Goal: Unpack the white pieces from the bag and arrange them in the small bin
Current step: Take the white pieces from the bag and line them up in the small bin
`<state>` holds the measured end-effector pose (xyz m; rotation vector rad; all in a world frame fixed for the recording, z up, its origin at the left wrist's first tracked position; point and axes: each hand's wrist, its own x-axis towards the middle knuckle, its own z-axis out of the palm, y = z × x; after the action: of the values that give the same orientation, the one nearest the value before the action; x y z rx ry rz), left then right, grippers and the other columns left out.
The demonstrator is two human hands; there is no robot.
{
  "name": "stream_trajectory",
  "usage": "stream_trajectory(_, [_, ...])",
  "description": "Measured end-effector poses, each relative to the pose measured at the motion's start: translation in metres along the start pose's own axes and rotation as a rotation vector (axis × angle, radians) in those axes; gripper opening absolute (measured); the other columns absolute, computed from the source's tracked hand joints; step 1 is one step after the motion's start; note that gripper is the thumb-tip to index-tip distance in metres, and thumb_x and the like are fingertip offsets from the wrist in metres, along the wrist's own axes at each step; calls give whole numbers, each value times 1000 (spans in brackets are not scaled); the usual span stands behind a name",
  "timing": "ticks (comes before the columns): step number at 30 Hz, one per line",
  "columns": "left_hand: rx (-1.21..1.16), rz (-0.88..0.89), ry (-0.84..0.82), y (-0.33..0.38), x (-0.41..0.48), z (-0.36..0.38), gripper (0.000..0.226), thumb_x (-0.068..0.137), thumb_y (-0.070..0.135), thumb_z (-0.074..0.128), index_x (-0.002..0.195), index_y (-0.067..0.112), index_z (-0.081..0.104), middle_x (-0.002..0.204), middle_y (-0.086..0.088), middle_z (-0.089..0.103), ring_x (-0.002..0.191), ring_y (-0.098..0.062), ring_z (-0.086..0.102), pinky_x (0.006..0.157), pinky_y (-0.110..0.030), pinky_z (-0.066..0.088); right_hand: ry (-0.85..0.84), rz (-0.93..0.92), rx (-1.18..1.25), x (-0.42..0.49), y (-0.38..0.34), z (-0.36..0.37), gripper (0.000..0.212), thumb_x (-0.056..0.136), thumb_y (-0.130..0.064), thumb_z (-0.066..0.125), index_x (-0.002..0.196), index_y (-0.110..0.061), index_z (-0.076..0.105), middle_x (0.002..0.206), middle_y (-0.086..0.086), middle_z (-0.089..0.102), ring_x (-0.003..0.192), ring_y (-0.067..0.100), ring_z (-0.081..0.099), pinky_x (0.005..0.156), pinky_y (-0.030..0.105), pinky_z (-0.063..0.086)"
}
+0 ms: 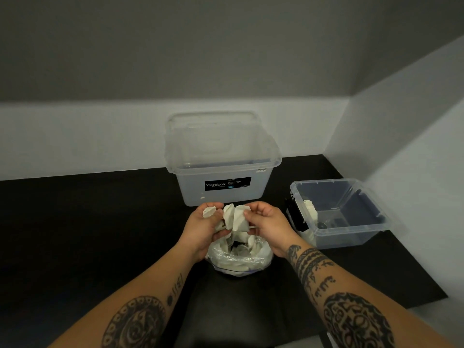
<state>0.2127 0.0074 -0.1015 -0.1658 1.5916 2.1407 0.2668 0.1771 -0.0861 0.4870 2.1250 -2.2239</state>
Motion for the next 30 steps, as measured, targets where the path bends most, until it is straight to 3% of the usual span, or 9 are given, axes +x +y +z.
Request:
stream_trajectory(5, [112, 46, -69, 2, 4, 6, 9, 101, 10, 60, 110, 11, 64, 106, -13, 74, 99, -27, 72, 86, -42, 62, 54, -4, -84, 9, -3, 8, 7, 98, -20, 67, 102, -16, 70, 98, 1, 74, 88, 13, 69, 70, 25, 53])
stream_trajectory(9, [122, 37, -84, 4, 10, 8, 9, 102, 8, 59, 103, 15, 65, 98, -11, 73, 91, -25, 72, 82, -44, 61, 66, -42, -161, 16, -4, 7, 5, 95, -15, 71, 100, -14, 70, 89, -1, 72, 73, 5, 64, 61, 15, 49])
stream_trajectory(12, [89, 11, -55, 6, 16, 8, 10, 104, 15, 57, 108, 14, 66, 106, -16, 72, 94, -28, 72, 85, -48, 61, 47, -12, -133, 22, -9, 6, 8, 93, -12, 72, 101, -13, 69, 85, 0, 71, 71, 6, 63, 59, 18, 50])
stream_trajectory(15, [-26, -77, -42, 13, 17, 10, 36, 106, 42, 50, 117, 13, 67, 111, -15, 73, 95, -27, 72, 79, -42, 62, 3, 11, 9, 31, -15, 7, 12, 92, -10, 74, 101, -15, 68, 86, -2, 73, 78, 11, 66, 66, 27, 52])
stream_trajectory(19, [-98, -180, -145, 17, 20, 12, 66, 96, 69, 40, 116, 13, 68, 97, -9, 74, 85, -19, 71, 65, -30, 57, 5, -24, -64, 38, -16, 19, 19, 87, -8, 78, 101, -13, 67, 88, -2, 77, 75, 4, 72, 64, 18, 53])
stream_trajectory(21, [-57, -163, -161, 16, 22, 11, 58, 95, 63, 51, 120, 14, 69, 104, -7, 74, 88, -17, 71, 68, -29, 58, 41, -54, -120, 42, -11, 24, 14, 86, -12, 80, 94, -15, 70, 88, -1, 78, 82, 9, 74, 75, 22, 58])
stream_trajectory(24, [-53, -159, -155, 12, 25, 8, 29, 94, 32, 66, 120, 17, 67, 112, -9, 74, 90, -18, 73, 68, -28, 61, 75, -77, -226, 48, -3, 24, 8, 86, -18, 80, 91, -17, 74, 89, -3, 77, 86, 10, 74, 81, 26, 60])
stream_trajectory(26, [-91, -170, -135, 10, 26, 5, 21, 97, 14, 65, 118, 17, 67, 106, -10, 75, 85, -18, 73, 61, -25, 61, 69, -84, -278, 51, -2, 21, 6, 90, -19, 74, 96, -19, 74, 93, -5, 75, 88, 8, 72, 81, 23, 58])
stream_trajectory(30, [-111, -145, -38, 13, 31, -4, 23, 102, 7, 57, 118, 20, 67, 104, -11, 76, 87, -22, 75, 59, -25, 60, 75, -94, -373, 49, 0, 9, 11, 98, -21, 64, 105, -23, 72, 99, -11, 70, 91, 2, 66, 74, 11, 49])
